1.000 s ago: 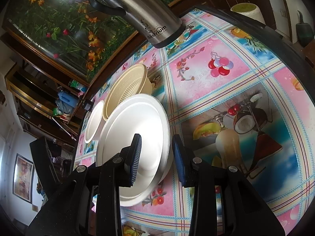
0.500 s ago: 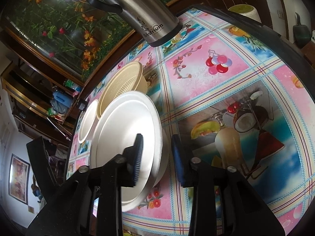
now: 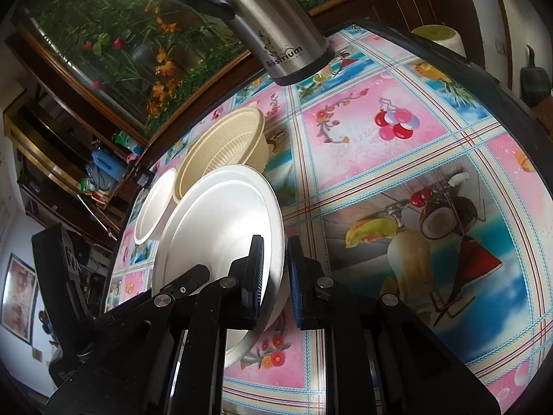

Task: Organize plates and bowls
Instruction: 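Lift the white plate off the table with the left gripper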

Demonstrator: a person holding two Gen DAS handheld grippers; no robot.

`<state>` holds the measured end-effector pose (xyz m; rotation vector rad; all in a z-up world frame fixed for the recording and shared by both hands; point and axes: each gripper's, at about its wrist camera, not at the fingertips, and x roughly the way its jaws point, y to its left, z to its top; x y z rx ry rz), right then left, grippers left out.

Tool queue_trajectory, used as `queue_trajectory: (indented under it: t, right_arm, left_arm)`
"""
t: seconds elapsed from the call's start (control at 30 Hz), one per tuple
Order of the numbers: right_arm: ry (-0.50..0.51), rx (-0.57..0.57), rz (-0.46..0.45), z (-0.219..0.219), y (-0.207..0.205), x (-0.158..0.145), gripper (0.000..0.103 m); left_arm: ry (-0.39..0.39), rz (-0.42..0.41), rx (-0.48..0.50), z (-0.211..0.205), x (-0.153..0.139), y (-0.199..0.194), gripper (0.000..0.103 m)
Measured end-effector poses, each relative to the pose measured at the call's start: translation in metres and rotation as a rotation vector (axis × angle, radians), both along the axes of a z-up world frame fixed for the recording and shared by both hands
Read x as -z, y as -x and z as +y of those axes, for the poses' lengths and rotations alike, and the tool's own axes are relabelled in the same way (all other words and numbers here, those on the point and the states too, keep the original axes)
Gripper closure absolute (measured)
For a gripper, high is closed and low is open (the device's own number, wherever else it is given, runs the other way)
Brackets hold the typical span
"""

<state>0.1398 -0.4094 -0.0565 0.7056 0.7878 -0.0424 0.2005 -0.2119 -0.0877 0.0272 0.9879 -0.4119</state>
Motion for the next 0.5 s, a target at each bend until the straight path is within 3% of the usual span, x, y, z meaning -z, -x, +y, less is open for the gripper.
queue_trajectory:
  t: [0.5]
  right_arm:
    - [-0.036,-0.022,0.013,0.008,0.002,0.004,0.091]
  left_arm:
    - [0.004,0.008,-0.022,0.012,-0.005,0.005,0.094]
